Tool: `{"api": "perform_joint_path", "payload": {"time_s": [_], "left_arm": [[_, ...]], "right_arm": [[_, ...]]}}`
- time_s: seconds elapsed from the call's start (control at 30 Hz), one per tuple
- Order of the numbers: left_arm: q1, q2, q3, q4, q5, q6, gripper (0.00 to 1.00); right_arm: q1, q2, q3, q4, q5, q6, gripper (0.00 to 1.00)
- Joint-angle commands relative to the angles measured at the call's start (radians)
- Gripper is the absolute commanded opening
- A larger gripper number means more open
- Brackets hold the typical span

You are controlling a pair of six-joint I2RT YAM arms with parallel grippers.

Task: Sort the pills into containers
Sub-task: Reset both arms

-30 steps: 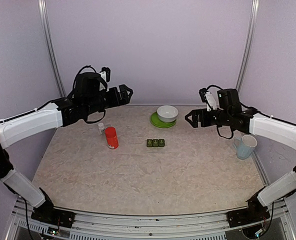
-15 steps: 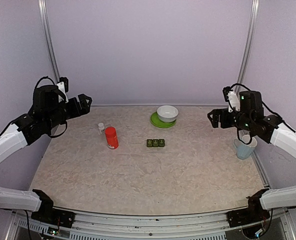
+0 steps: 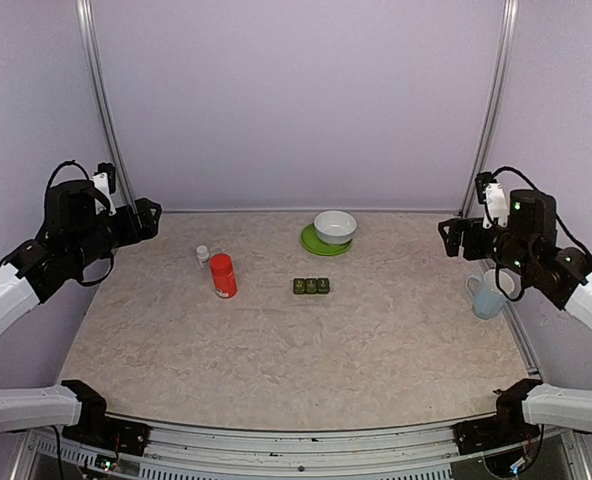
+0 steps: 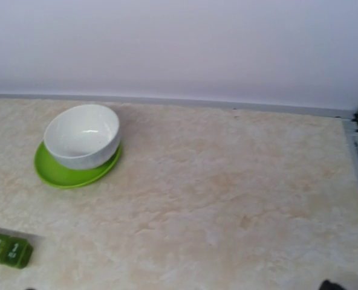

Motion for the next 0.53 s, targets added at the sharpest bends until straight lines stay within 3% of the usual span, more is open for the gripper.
{"api": "perform_joint_path", "payload": {"time_s": [0.0,0.5], "left_arm": [[0.019,-0.036,-0.011,-0.030,0.008,0.036,0.99],[0.052,-0.052,-0.039,-0.016,0.034,0.053,0.99]], "right_arm": [[-0.011,-0.061,-0.028,-0.003,0.074,-0.018,1.00],[-0.011,-0.125,-0.049,0.015,0.121,-0.018,1.00]]}}
